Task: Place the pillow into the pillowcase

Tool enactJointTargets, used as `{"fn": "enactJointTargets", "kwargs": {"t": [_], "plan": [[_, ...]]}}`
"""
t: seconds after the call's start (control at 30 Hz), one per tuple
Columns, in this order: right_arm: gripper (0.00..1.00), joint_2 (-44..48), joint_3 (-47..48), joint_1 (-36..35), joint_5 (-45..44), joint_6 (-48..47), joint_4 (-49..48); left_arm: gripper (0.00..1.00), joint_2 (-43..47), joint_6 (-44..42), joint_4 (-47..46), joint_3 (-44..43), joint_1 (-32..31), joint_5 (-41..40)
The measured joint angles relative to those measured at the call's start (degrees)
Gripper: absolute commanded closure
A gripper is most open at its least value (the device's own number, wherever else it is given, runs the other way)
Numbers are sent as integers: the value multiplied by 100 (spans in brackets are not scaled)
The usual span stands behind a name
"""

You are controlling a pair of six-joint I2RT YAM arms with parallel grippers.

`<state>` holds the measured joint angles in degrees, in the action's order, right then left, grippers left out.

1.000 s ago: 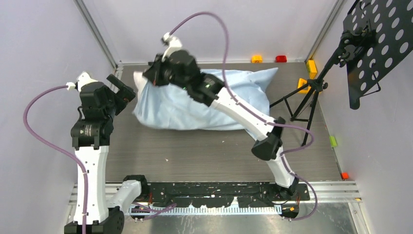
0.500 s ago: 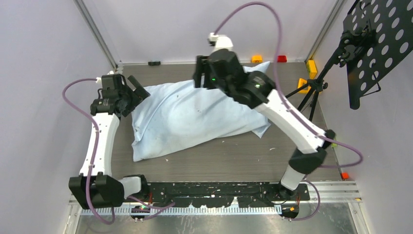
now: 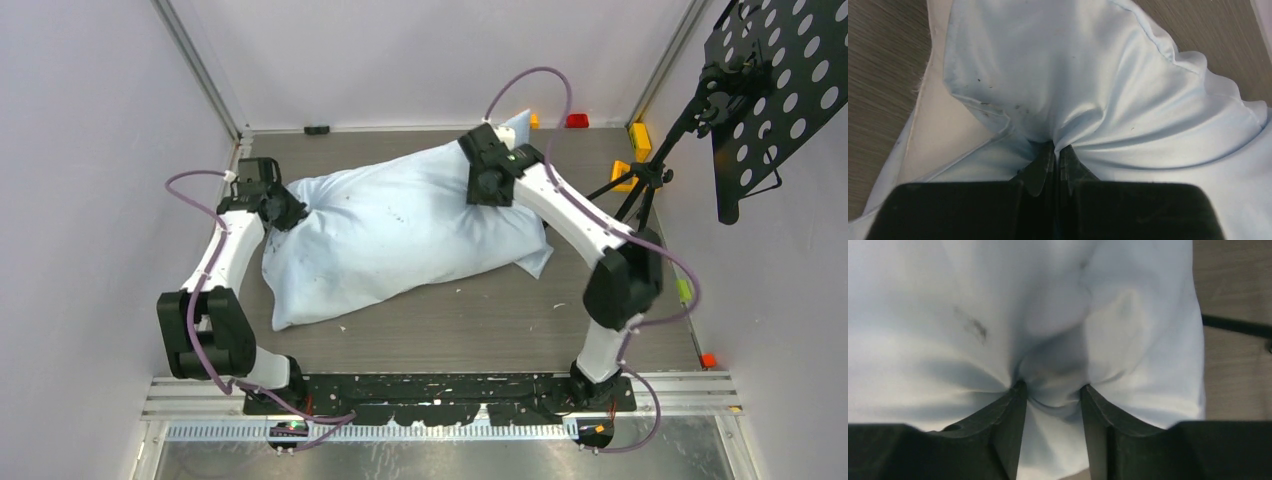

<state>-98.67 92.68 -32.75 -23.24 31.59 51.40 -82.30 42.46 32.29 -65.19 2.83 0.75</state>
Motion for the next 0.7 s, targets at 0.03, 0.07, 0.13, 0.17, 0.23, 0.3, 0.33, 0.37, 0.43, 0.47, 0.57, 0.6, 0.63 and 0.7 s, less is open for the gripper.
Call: {"fn": "enactJointTargets", "kwargs": {"t": [0.03, 0.07, 0.13, 0.17, 0.23, 0.3, 0.33, 0.37, 0.43, 0.47, 0.57, 0.6, 0.63, 0.7], "plan": [[69, -396, 378, 20, 103, -9, 83, 100, -33, 92, -199, 142, 138, 116], [77, -713, 761, 26, 136, -55, 155, 100, -50, 181, -350, 273, 260, 243], [92, -1482, 1941, 37, 120, -188, 330, 100, -81, 363, -662, 579, 531, 474], [95, -1908, 2728, 55, 72, -234, 566, 100, -96, 420, -791, 706, 625, 553], [98, -2879, 4642, 120, -39, -367, 859, 100, -94, 562, -1067, 944, 713, 715], [98, -3674, 6295, 203, -94, -431, 1032, 100, -87, 708, -1401, 1167, 691, 831], [96, -3845, 6679, 260, -105, -433, 1075, 100, -87, 785, -1550, 1263, 597, 848], [90, -3873, 6734, 330, -114, -433, 1110, 100, -87, 841, -1665, 1325, 439, 859], [72, -3681, 6290, 492, -164, -424, 1021, 100, -85, 944, -1849, 1366, 61, 863], [68, -3429, 5665, 603, -164, -435, 839, 100, -85, 994, -1941, 1368, -199, 837], [53, -3073, 4581, 820, -149, -417, 787, 100, -74, 1163, -2170, 1362, -916, 942], [49, -3067, 4452, 866, -149, -420, 789, 100, -61, 1209, -2208, 1362, -1045, 999], [46, -3067, 4374, 887, -173, -446, 807, 96, -33, 1274, -2225, 1360, -1189, 1088], [43, -3062, 4325, 844, -267, -490, 868, 73, 35, 1283, -2107, 1327, -1283, 1132]]}}
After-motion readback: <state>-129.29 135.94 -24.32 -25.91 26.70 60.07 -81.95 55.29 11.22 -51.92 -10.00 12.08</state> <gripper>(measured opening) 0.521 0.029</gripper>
